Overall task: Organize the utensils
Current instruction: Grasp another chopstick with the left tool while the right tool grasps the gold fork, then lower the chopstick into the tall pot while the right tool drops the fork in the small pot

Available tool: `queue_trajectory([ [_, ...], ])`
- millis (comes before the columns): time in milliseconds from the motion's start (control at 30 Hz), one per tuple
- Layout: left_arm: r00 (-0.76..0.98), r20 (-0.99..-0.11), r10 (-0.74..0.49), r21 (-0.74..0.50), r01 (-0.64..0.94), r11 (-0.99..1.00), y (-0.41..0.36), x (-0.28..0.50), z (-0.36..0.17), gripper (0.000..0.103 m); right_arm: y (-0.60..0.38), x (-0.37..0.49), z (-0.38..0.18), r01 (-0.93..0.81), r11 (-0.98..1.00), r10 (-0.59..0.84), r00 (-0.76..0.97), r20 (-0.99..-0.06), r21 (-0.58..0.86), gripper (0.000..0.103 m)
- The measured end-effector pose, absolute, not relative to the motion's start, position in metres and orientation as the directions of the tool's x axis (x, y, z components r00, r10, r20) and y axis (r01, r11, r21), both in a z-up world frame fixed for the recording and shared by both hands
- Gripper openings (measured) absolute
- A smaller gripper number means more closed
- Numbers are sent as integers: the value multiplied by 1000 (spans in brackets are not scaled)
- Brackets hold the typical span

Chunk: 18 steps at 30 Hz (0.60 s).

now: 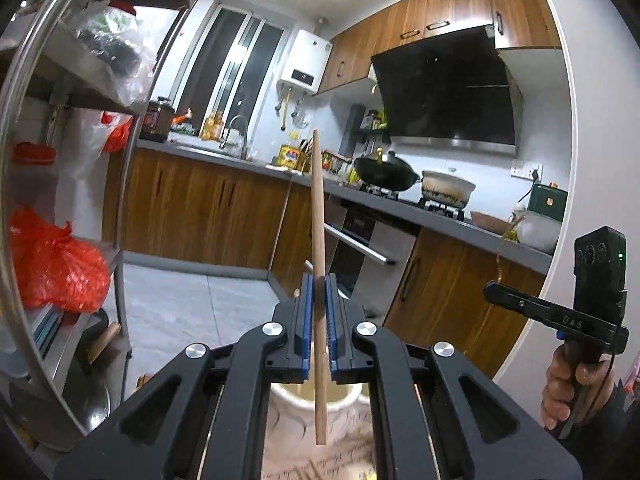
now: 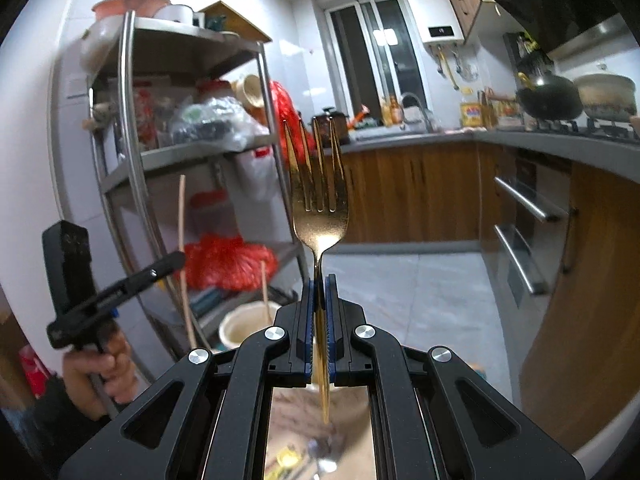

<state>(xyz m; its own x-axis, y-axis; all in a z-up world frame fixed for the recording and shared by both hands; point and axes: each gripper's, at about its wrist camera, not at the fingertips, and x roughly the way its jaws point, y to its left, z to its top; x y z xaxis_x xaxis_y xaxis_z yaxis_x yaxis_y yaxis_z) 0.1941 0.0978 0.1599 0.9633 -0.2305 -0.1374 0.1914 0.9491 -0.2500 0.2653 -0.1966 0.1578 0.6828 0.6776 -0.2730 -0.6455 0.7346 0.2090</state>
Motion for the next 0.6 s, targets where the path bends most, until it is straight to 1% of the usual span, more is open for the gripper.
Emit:
queue_trajectory([
  [167, 977, -74, -198, -222, 177, 959, 89, 206, 167, 6, -183, 278, 157, -663, 715, 699, 672, -246, 222, 6],
  [267, 983, -51, -176, -219, 161, 962, 85, 216, 167, 6, -176, 286, 157, -660, 720, 693, 677, -248, 213, 6],
  [333, 986, -51, -159, -205, 145, 968, 80, 223, 162, 6, -171, 291, 157, -661, 719, 694, 675, -250, 214, 6],
  [433, 987, -79, -140, -180, 124, 976, 73, 233, 151, 6, -165, 297, 150, -657, 724, 688, 674, -268, 209, 6],
  [600, 977, -168, -134, -166, 106, 981, 70, 243, 130, 6, -155, 305, 128, -653, 731, 675, 654, -340, 196, 6],
])
